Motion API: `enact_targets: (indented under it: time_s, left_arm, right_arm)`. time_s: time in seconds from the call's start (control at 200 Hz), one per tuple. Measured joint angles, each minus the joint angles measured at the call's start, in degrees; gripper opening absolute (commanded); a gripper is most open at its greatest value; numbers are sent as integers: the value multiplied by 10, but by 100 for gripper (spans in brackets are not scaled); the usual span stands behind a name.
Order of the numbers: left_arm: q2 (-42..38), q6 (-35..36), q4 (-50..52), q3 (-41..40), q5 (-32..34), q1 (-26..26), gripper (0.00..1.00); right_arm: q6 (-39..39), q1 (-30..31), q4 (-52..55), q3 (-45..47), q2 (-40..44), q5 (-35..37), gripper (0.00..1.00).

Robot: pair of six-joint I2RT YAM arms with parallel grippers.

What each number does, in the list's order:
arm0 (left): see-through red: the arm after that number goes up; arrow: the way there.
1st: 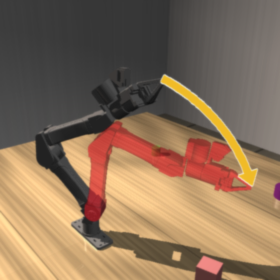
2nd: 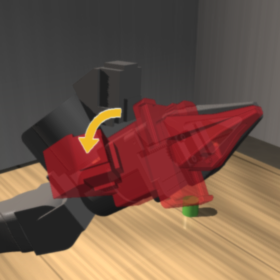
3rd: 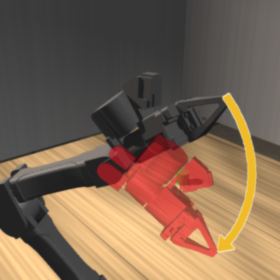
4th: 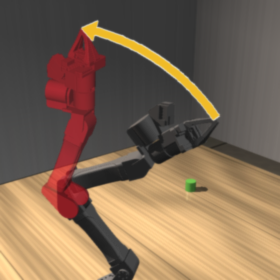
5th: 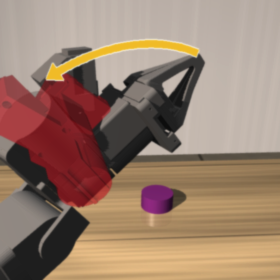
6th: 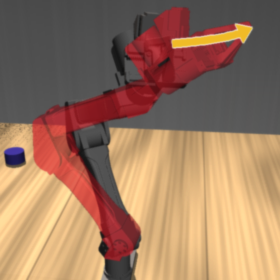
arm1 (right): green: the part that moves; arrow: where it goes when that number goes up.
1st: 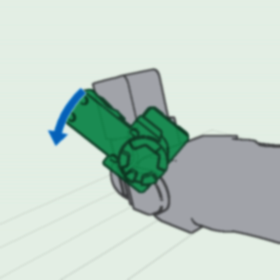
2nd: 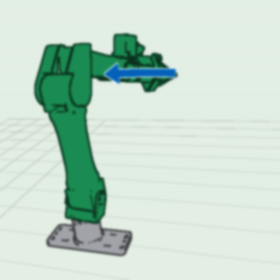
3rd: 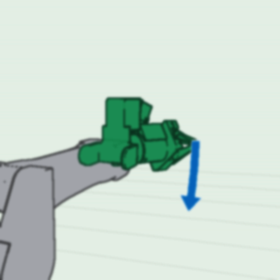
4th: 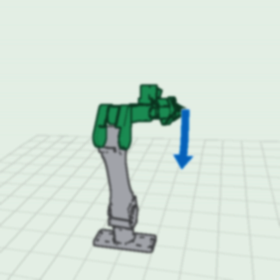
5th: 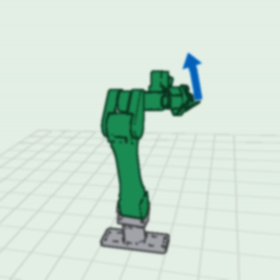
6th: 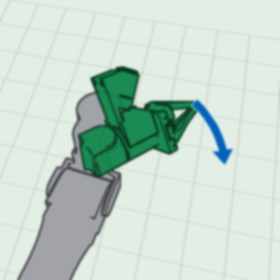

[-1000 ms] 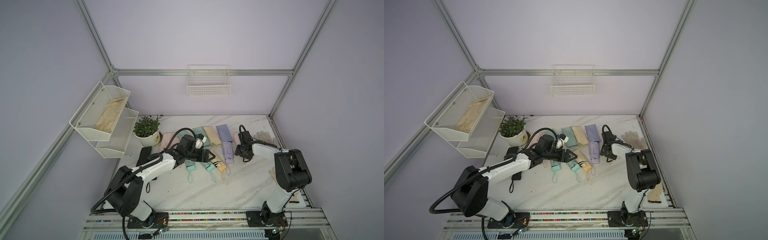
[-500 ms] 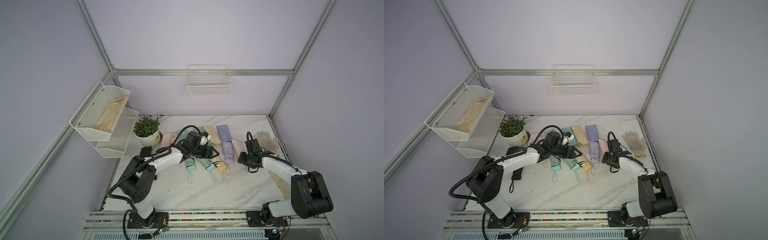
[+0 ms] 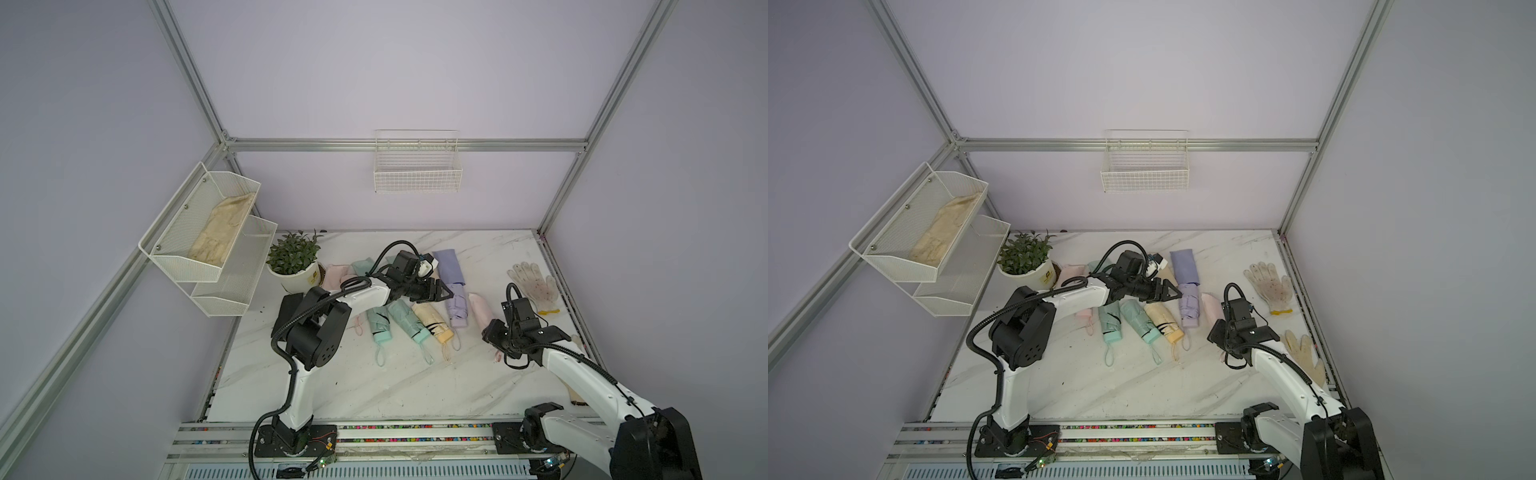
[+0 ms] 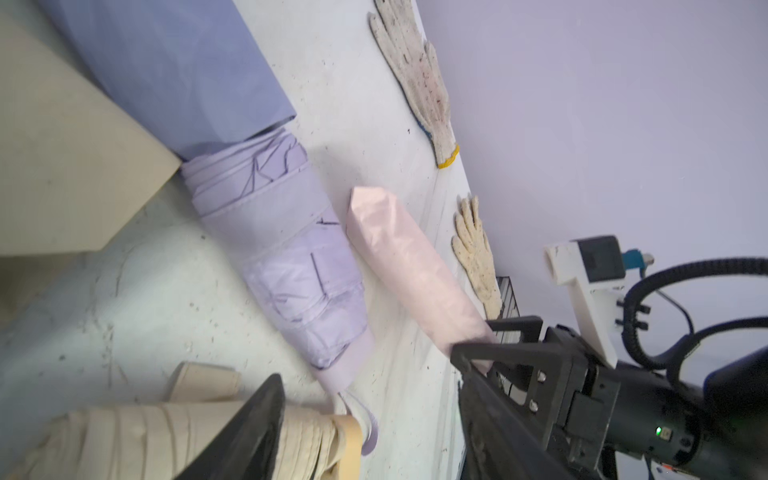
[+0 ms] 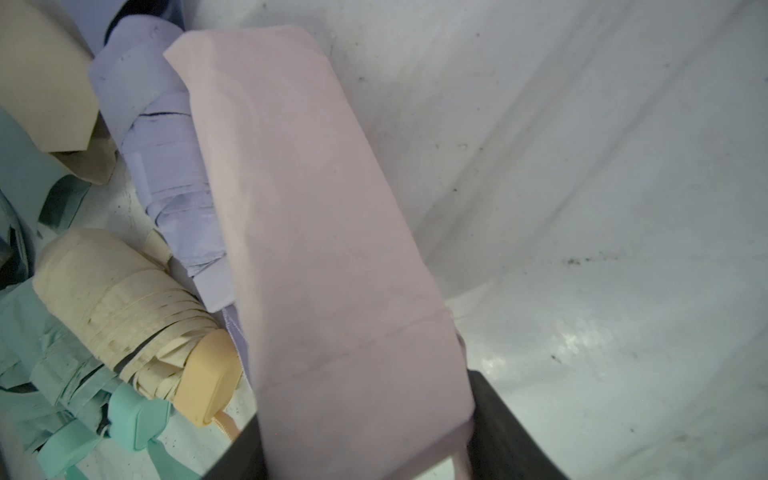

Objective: Take umbrellas out of sleeves
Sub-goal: Move the umbrella to the center of the board.

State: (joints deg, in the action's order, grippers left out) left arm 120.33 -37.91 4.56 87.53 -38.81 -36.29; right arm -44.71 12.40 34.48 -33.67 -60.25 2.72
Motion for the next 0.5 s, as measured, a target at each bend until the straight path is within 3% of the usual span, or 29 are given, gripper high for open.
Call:
enact_targets:
  time_s: [0.115,0.375,0.5]
  left_arm:
    - [37,2,17,69,-4,-8,67]
    - [160,35,95,258,-19,-38,67]
    - [218,46,122,325,-21,-61,66]
  right_arm:
    - [-18,0,9,1,-3,23,46]
    - [-10,0,29,-27,-43,23,83]
    - [-1,0,39,-41,-23,10,87]
